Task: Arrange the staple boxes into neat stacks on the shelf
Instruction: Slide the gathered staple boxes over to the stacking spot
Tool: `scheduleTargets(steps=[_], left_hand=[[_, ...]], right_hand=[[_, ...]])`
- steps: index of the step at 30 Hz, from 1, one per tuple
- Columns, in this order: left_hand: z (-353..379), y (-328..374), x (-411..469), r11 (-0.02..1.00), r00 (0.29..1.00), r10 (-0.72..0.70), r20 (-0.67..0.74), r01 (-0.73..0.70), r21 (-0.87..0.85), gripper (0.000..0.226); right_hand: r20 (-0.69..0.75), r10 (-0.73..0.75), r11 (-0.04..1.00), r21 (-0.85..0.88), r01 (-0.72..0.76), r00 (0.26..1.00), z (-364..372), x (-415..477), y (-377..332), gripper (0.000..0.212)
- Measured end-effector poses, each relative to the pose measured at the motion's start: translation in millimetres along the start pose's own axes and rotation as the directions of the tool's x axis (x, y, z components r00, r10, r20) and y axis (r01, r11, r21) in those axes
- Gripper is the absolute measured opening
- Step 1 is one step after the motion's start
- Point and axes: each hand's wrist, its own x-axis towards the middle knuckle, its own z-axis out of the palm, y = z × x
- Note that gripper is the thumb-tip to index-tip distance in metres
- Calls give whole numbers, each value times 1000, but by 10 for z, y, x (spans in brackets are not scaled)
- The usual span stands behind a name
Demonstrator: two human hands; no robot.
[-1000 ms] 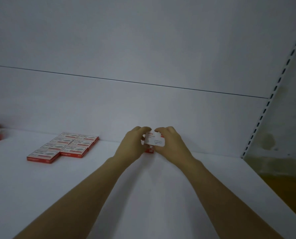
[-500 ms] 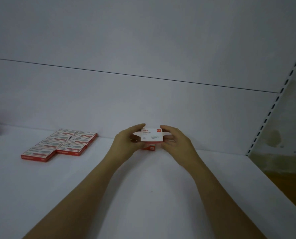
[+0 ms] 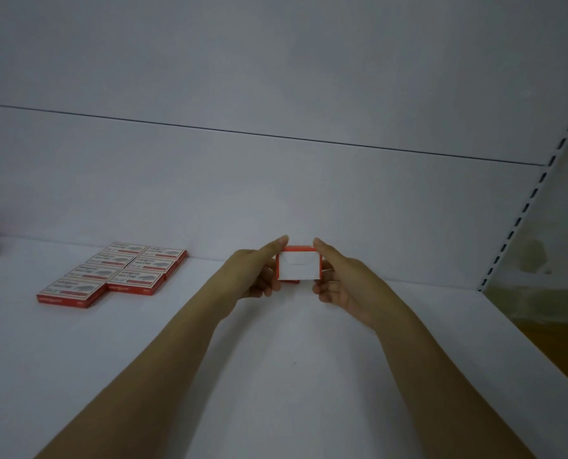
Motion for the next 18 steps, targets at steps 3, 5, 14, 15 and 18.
scheduleTargets(steps=[3,5,14,15,18], left_hand=[[-43,-66,1,989,982,122,147,-108,-98,29],[-39,-111,10,976,958,191,215,-162,-144,26],[23,-197,10,925,922,362,138,-338,-172,46],[30,-198,8,926,922,365,129,-346,-150,45],[25,-198,18,935,931,350,101,-341,-98,44]], right_hand=[[-77,-187,981,37,190,979,-8,0,-39,33],[-81,-333,943,-39,331,939,5,-46,-82,35],[129,-709,551,-513,658,694,246,-159,88,45],[138,-710,539,-525,658,691,249,-156,99,46],[145,-706,542,-521,660,694,236,-148,102,46]])
